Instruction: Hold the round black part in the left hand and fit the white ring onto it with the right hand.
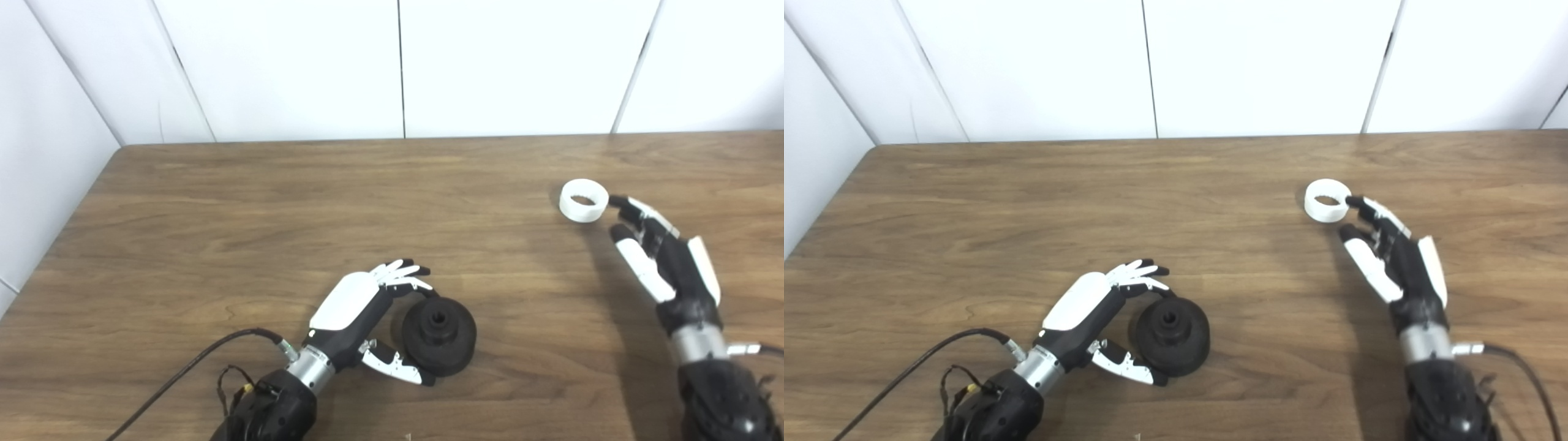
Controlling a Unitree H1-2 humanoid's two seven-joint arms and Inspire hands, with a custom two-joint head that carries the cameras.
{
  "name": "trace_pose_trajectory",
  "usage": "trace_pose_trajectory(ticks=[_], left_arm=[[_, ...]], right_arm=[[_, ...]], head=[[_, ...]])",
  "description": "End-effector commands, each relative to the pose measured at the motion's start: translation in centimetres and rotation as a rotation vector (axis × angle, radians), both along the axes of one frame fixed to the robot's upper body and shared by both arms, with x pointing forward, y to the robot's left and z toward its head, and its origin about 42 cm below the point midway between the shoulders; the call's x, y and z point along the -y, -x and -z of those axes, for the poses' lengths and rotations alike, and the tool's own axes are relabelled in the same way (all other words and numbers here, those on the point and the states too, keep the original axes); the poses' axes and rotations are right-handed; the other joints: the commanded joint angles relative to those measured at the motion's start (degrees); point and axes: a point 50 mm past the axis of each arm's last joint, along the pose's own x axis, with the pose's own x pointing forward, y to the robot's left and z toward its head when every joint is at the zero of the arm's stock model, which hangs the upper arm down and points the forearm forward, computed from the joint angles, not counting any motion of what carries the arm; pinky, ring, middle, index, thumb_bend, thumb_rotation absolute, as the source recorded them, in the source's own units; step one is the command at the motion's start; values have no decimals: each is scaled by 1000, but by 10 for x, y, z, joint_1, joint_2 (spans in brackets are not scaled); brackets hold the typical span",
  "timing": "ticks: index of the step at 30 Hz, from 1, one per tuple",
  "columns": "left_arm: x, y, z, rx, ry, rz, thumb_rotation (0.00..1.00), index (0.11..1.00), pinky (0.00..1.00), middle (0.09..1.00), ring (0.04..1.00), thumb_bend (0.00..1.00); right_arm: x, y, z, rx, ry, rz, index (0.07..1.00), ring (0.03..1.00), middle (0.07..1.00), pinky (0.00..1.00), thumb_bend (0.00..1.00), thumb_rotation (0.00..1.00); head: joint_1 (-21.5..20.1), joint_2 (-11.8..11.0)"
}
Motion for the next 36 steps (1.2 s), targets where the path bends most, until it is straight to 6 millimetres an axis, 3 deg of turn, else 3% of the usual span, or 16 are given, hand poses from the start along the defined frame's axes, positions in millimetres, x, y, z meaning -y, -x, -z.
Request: trace_pose_trajectory(ticks=[1,3,9,15,25,36], left_arm=[[-4,-1,-4,30,-13,11,219,616,965,896,963,799],[-4,0,-4,30,-11,10,215,617,962,895,961,803],[-8,1,-4,27,-5,8,214,619,956,896,961,804],[-10,2,-2,27,1,4,219,617,957,896,960,806],[-12,1,0,25,-3,4,234,621,955,900,965,802],[-13,2,4,24,-8,4,244,626,951,900,964,804]], right_arm=[[2,-22,-28,105,124,-7,766,933,902,909,794,407],[3,-33,-31,104,183,0,764,945,897,943,817,406],[6,-64,-31,68,275,5,735,972,909,918,869,315],[10,-87,-23,35,314,5,724,987,917,942,918,311],[15,-109,-12,-1,352,17,722,985,920,941,949,332],[13,-126,-15,-27,351,30,743,976,919,923,918,341]], head=[[0,0],[-11,-6],[-16,-11],[-19,-15],[-26,-22],[-30,-28]])
